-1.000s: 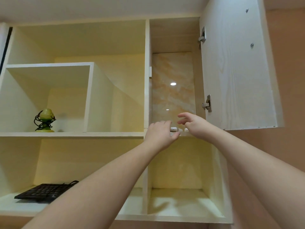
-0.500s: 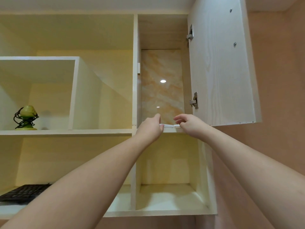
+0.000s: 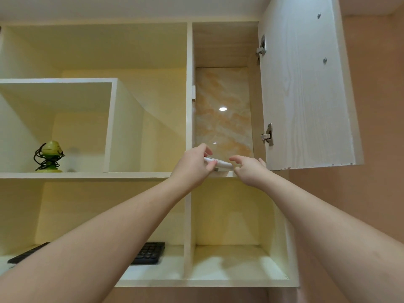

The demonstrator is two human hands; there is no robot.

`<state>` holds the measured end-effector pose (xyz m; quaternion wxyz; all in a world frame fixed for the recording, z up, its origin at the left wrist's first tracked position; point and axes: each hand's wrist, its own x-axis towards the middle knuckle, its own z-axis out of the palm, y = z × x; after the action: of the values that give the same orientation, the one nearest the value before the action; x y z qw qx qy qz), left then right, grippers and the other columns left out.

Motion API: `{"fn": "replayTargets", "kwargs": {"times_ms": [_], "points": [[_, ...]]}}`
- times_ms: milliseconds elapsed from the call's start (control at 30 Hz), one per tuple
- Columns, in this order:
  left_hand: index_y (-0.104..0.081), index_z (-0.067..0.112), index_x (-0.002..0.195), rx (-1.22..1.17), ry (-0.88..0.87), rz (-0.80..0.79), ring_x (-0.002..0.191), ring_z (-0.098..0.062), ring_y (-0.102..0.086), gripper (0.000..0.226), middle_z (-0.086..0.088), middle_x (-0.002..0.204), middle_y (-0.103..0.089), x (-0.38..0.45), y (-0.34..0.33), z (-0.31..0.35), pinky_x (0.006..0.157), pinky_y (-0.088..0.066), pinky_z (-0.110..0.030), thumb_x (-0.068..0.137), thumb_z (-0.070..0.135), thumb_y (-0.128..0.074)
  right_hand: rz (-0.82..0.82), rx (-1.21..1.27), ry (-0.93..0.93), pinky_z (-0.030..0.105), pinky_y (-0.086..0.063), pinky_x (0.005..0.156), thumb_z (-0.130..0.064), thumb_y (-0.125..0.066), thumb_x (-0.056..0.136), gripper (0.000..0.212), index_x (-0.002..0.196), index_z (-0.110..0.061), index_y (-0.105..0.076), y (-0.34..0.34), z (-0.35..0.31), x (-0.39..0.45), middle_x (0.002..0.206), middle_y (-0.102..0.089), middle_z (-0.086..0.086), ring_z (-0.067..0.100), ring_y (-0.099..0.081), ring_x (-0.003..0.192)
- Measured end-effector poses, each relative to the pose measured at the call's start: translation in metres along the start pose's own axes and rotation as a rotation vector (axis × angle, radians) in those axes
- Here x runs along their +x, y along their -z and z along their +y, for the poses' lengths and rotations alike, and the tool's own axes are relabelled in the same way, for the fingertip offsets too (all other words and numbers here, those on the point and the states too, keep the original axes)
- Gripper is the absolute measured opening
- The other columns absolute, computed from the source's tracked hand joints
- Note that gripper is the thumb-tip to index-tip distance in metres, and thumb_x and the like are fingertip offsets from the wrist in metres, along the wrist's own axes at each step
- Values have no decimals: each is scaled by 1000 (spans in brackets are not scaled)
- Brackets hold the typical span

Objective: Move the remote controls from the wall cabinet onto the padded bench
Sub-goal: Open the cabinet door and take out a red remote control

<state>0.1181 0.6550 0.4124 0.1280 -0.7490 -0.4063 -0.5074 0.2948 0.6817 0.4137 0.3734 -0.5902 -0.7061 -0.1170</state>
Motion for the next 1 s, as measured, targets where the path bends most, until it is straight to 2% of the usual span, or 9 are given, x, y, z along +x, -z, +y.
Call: {"fn": "replayTargets", "kwargs": {"times_ms": [100,200,267,333,367,533,667,800,1000], "points": [[-56,20,112,-33,-4,27,104,-16,-57,25,1,114,-62,-5,9,-3,84,-47,-30,91,31,-59,37,12,-5,43,-4,118,-13,-31,91,48,130,-33,-51,-2,-9,0,123,-64,0,22,-50,119],[-56,21,114,-53,2,31,102,-15,-56,25,1,115,-63,-9,17,-7,78,-43,-25,91,32,-59,58,83,-6,43,-24,113,-13,-32,91,46,127,-31,-55,0,-15,-3,117,-65,-2,21,-55,104],[-55,21,115,-64,5,20,103,-14,-56,26,2,115,-63,-11,20,-9,78,-41,-24,91,32,-59,65,215,-19,36,-47,86,-15,-34,92,43,124,-28,-58,1,-16,-6,106,-63,-1,19,-57,87],[-54,23,117,-74,15,-11,103,-13,-55,28,3,117,-62,-13,24,-10,78,-41,-24,91,33,-60,87,345,-39,26,-43,58,-14,-36,92,41,121,-25,-62,4,-14,-9,101,-63,0,17,-55,70],[-53,24,118,-85,24,-35,102,-13,-56,30,4,118,-62,-14,25,-11,77,-41,-24,90,34,-61,101,394,-59,25,-41,55,-12,-36,91,40,119,-24,-64,5,-13,-12,100,-64,1,17,-55,68],[-52,28,123,-184,35,-144,104,-11,-59,46,6,119,-60,-18,36,-15,81,-48,-23,83,41,-70,152,632,-147,30,-48,72,-6,-39,89,38,105,-22,-69,11,-4,-25,101,-70,1,19,-68,94],[-51,30,124,-179,22,-258,102,-7,-61,53,8,118,-64,-22,41,-22,85,-50,-24,79,47,-72,112,947,-207,26,-55,74,-6,-45,94,28,115,-8,-64,12,-4,-39,108,-69,9,12,-71,88],[-51,32,123,-245,9,-336,97,-3,-65,53,9,115,-68,-30,42,-30,84,-52,-23,77,44,-75,119,1256,-244,27,-60,73,-2,-52,94,24,116,2,-60,13,-11,-58,113,-64,19,21,-69,90],[-54,33,121,-290,-8,-347,97,1,-63,51,12,114,-65,-51,50,-40,82,-53,-21,76,38,-78,123,1481,-282,24,-59,73,2,-55,92,23,115,3,-61,4,-28,-85,114,-61,18,23,-65,96]]}}
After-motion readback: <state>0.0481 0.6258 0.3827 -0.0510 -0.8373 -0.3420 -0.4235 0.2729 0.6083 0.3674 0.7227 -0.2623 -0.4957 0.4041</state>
